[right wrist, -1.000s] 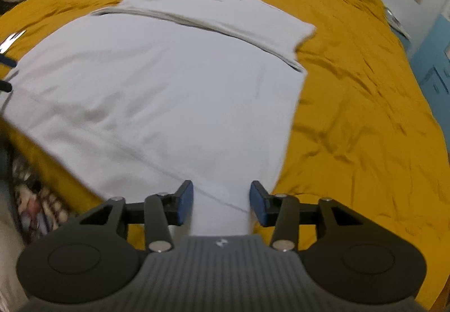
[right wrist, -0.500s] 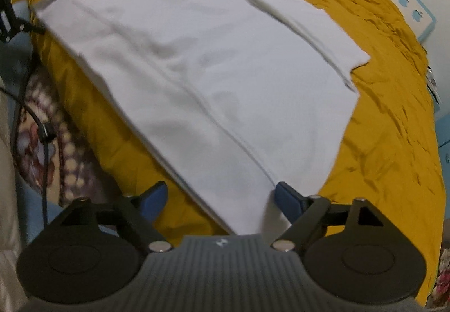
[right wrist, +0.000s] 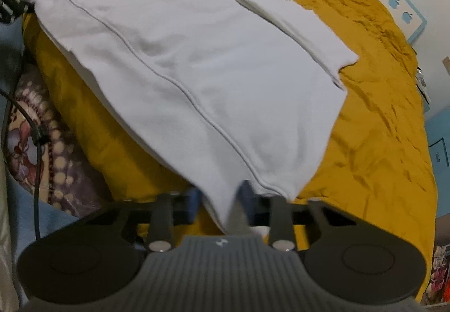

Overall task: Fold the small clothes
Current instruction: 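Grasp the sweatshirt hem with both grippers, then lift the hem with both grippers and fold it toward the collar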

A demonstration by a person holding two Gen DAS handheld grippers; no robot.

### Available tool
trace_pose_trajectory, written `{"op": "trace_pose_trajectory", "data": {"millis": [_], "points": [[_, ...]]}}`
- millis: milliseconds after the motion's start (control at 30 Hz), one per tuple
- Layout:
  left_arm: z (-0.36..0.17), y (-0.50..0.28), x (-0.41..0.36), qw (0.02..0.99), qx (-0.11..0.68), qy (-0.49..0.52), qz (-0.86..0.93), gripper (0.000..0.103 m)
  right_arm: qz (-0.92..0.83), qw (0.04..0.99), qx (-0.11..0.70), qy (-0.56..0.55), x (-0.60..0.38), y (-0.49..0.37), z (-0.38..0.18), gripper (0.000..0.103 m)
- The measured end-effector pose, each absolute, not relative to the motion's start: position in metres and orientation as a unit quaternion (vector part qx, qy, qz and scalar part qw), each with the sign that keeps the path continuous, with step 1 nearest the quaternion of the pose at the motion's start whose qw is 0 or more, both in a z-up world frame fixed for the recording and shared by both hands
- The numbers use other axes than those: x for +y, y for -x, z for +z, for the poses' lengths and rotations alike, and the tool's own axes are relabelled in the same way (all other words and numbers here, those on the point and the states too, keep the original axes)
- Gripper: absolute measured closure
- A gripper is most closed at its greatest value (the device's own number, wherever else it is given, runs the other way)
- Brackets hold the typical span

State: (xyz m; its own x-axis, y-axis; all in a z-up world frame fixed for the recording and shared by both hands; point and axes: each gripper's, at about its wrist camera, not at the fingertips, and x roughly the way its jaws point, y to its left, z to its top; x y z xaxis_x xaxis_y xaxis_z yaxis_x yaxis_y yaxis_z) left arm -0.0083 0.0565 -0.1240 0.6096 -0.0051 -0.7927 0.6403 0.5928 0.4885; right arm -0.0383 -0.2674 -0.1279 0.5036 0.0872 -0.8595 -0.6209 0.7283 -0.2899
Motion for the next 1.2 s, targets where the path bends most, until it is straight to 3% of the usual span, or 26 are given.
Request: {"op": "trace_pose_trajectory", "data": {"millis": [100,567,833,1200], "points": [[-0.106,0.006,0.060,0.824,0.386,-0.369,-0.190,0.095,0.212,0.822,0.436,0.298,-0.268,0.041,-0.120,0.103],[-0.037,-0.060,0.070,0.907,0.310,-0.263,-0.111,0.096,0.145,0.896,0.336,0.252,-0.268,0.005,-0.044,0.103],[-0.016,-0.126,0.068,0.932,0.241,-0.259,-0.077,0.096,0.097,0.918,0.278,0.265,-0.257,-0.065,-0.018,0.103],[-0.005,-0.211,0.064,0.947,0.210,-0.241,-0.026,0.096,0.057,0.938,0.232,0.252,-0.245,-0.178,0.004,0.103]]}}
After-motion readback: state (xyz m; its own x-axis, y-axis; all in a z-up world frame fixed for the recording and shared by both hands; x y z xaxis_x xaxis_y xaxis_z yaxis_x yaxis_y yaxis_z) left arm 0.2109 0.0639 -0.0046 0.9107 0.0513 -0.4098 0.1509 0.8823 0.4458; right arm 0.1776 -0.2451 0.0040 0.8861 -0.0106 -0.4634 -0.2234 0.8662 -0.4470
